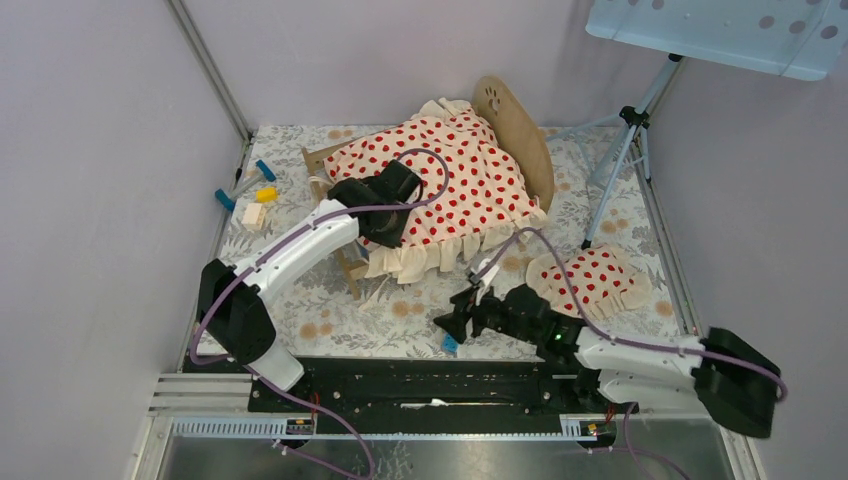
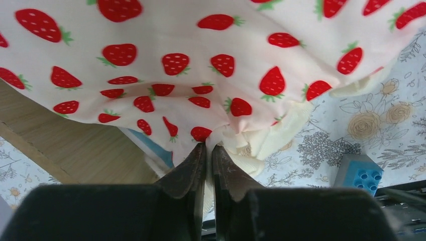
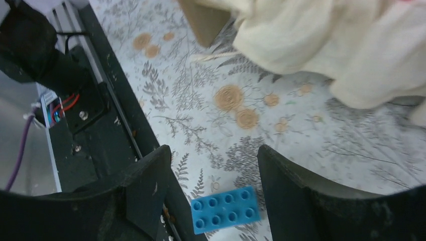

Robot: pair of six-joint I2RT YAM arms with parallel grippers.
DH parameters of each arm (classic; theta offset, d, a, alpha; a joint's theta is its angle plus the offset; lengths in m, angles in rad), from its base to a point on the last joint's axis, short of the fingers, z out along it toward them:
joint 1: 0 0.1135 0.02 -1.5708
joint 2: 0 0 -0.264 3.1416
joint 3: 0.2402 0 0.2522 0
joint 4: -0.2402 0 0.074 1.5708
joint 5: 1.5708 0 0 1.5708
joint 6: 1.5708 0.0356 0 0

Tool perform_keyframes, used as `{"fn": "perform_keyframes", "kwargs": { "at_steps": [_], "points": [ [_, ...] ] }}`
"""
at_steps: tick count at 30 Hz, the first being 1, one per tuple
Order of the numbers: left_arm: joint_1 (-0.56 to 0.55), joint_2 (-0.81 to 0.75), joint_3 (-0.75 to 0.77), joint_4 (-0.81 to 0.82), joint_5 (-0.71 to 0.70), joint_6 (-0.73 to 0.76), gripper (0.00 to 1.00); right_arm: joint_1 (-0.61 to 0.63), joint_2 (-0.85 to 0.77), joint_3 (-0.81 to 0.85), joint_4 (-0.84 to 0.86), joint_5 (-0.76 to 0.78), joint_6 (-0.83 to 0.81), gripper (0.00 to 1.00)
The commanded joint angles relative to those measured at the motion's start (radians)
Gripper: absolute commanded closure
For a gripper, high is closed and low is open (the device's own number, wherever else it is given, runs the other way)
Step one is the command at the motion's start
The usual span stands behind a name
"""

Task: Set up the pet bed
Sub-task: Cross the ropes on the bed frame.

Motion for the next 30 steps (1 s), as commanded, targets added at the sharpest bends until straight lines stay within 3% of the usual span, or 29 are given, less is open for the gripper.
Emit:
{"fn": "perform_keyframes", "kwargs": {
  "at_steps": [1, 9, 19, 30],
  "points": [
    [0.048, -0.021, 0.024, 0.015, 0.059, 0.027, 0.89, 0.129, 0.221, 0.032, 0.356, 0.148, -0.059, 0.29],
    [0.112, -0.024, -0.004, 0.03, 0.09, 0.076, 0.89, 0.183, 0.705, 0.198, 0.708, 0.256, -0.088, 0.24],
    [0.199, -0.047, -0.078, 0.071, 0.147, 0.115, 0.86, 0.144, 1.03, 0.522, 0.616, 0.263, -0.108, 0.22],
    [0.263, -0.033, -0.078, 0.09, 0.153, 0.119, 0.86, 0.054, 1.185, 0.758, 0.396, 0.254, -0.127, 0.2]
  ]
}}
